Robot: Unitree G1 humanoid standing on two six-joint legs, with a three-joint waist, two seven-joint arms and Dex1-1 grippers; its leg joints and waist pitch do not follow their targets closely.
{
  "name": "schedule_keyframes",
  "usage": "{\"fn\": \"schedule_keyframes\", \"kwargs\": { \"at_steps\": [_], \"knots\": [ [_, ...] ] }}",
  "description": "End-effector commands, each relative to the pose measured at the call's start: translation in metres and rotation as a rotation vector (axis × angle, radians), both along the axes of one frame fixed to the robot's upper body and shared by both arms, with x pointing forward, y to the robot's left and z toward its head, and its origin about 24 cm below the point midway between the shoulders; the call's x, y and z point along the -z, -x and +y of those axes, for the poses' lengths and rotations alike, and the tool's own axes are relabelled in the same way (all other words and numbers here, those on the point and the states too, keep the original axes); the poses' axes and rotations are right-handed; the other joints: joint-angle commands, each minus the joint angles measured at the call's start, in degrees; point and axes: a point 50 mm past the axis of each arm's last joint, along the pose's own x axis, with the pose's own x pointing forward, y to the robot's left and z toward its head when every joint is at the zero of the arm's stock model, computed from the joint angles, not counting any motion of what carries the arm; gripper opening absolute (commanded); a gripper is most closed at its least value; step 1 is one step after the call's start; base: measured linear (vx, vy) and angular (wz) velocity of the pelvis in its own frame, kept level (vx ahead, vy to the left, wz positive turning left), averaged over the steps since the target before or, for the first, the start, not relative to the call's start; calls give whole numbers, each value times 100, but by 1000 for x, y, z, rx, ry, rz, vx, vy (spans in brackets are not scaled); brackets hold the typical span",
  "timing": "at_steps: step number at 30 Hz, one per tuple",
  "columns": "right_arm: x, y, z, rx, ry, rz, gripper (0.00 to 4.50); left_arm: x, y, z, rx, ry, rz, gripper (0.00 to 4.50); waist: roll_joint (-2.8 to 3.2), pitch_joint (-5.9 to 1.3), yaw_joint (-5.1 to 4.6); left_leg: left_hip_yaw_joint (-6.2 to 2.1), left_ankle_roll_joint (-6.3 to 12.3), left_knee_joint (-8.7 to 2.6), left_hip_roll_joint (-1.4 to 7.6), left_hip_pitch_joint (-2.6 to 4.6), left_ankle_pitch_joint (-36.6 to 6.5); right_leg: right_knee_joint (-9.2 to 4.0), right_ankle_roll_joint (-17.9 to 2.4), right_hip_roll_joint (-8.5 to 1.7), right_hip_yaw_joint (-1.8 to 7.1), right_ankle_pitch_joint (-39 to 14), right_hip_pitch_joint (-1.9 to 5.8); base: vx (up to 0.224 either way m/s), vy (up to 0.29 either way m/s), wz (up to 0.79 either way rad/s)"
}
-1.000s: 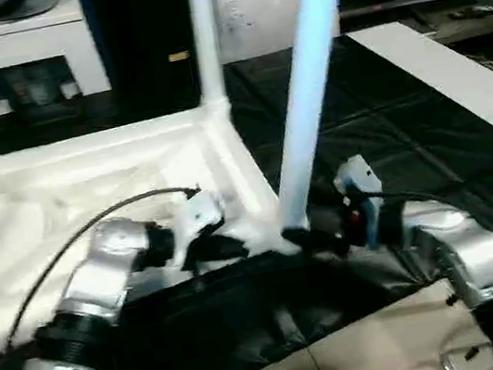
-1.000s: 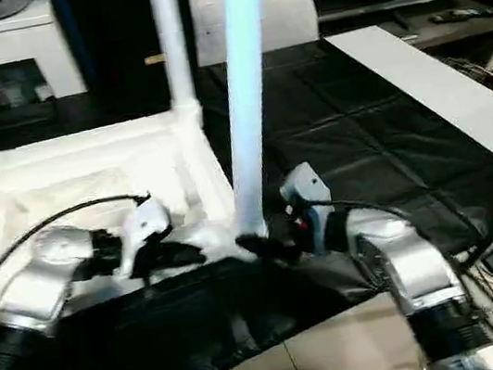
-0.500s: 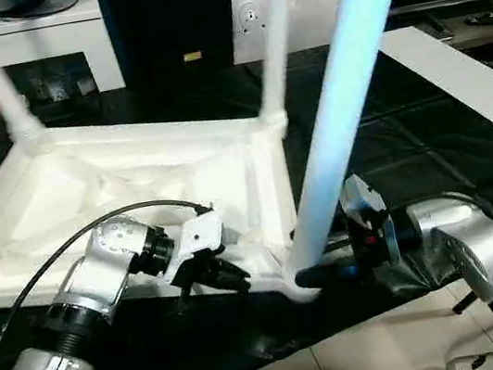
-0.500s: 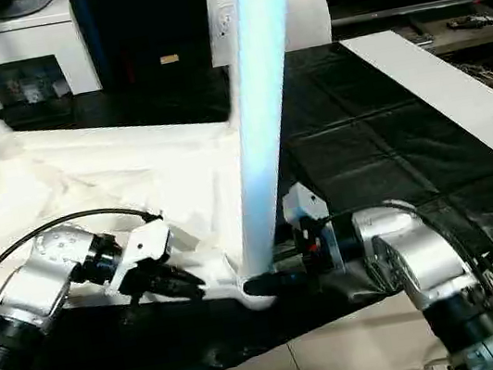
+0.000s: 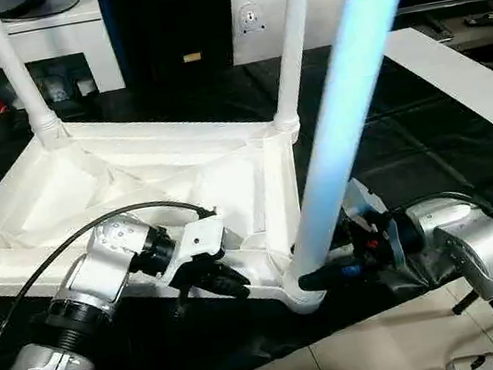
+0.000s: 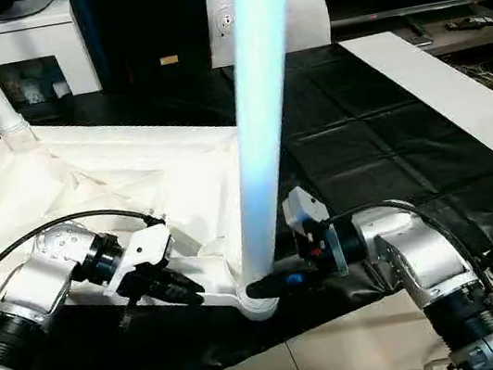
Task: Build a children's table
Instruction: Rotate leg to tighten
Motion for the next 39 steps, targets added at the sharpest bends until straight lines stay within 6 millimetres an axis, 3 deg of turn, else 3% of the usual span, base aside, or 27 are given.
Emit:
{"fn": "schedule_keyframes", "kwargs": {
  "at_steps": [1, 3, 7, 11, 14, 15, 17, 19, 20, 23, 24, 27, 30, 31, 35, 39],
  "knots": [
    [-4, -1, -1, -14, 6, -7, 229, -9, -1, -7, 85, 2, -22, 0, 3, -388, -12, 38, 283, -399, 108, -18, -816, -433, -845, -359, 309, -1819, 378, 0, 0, 0],
    [-3, 0, 1, -23, 2, 1, 217, -9, 0, -6, 83, 2, -20, 0, -24, -382, -16, 40, 286, -400, 109, -21, -825, -436, -835, -357, 307, -1848, 376, 0, 0, 0],
    [-2, 2, 3, -24, -6, 15, 208, -9, 0, -6, 63, 10, -16, 0, -18, -385, -15, 38, 272, -401, 110, -15, -825, -434, -816, -360, 309, -1878, 374, 0, 0, 0],
    [2, 4, 15, 58, -60, 61, 205, -7, -7, -11, -103, 27, -43, 0, 5, -369, -24, 37, 212, -411, 110, -10, -906, -455, -784, -360, 313, -1985, 369, 0, 0, 0],
    [7, 3, 27, 154, -70, 48, 205, -8, -11, -19, -224, 83, -31, 0, -4, -333, -49, 34, 111, -407, 75, 12, -1148, -541, -561, -361, 277, -2669, 338, 0, 0, 0],
    [15, -1, 46, 298, -60, 27, 205, -7, -17, -35, -376, 133, -33, 0, -16, -322, -83, 20, 37, -407, 58, 24, -1232, -600, -330, -364, 249, -3160, 326, 0, 0, 0],
    [18, -4, 54, 365, -50, 28, 205, -7, -19, -42, -439, 155, -23, 0, -28, -306, -133, 3, -18, -399, 29, 18, -1317, -649, -208, -357, 201, -3430, 317, 0, 0, 0],
    [18, -13, 73, 509, -68, 66, 202, -7, -24, -58, -571, 185, -33, 0, -25, -313, -269, -34, -14, -389, 0, 32, -1505, -726, -23, -363, 149, -3743, 319, 0, 0, 0],
    [18, -16, 80, 555, -74, 81, 202, -7, -26, -63, -618, 195, -38, 0, 7, -324, -324, -44, 15, -387, 2, 36, -1532, -740, -80, -361, 134, -3652, 312, 0, 0, 0],
    [16, -22, 93, 640, -67, 101, 200, -8, -30, -73, -701, 209, -50, 0, 6, -339, -379, -66, 83, -414, 2, 4, -1471, -739, -135, -357, 127, -3405, 354, 0, 0, 0],
    [16, -24, 98, 669, -58, 103, 200, -9, -32, -75, -735, 218, -53, 0, 49, -335, -393, -58, 102, -419, 5, 28, -1483, -733, -203, -343, 149, -3271, 322, 0, 0, 0],
    [10, -30, 113, 734, -78, 120, 200, -14, -35, -84, -797, 238, -65, 0, 15, -342, -408, -46, 156, -428, -2, 23, -1448, -704, -283, -333, 175, -3078, 326, 0, 0, 0],
    [6, -31, 117, 732, -104, 87, 269, -16, -34, -85, -790, 237, -78, 0, 28, -360, -385, -39, 212, -450, 22, 17, -1277, -653, -361, -336, 222, -2676, 347, 0, 0, 0],
    [4, -31, 117, 737, -123, 78, 271, -17, -34, -83, -779, 229, -103, 0, 6, -364, -388, -31, 230, -452, 25, 6, -1224, -643, -383, -332, 231, -2578, 354, 0, 0, 0],
    [5, -30, 106, 724, -121, 45, 306, -16, -33, -72, -749, 209, -122, 0, 24, -386, -358, -12, 275, -448, 45, 3, -919, -544, -642, -339, 282, -1891, 373, 0, 0, 0],
    [8, -29, 77, 704, -89, -17, 349, -14, -31, -50, -671, 180, -145, 0, 29, -419, -323, -3, 389, -435, 50, -36, -479, -429, -868, -336, 312, -1126, 445, 0, 0, 0]
  ]
}}
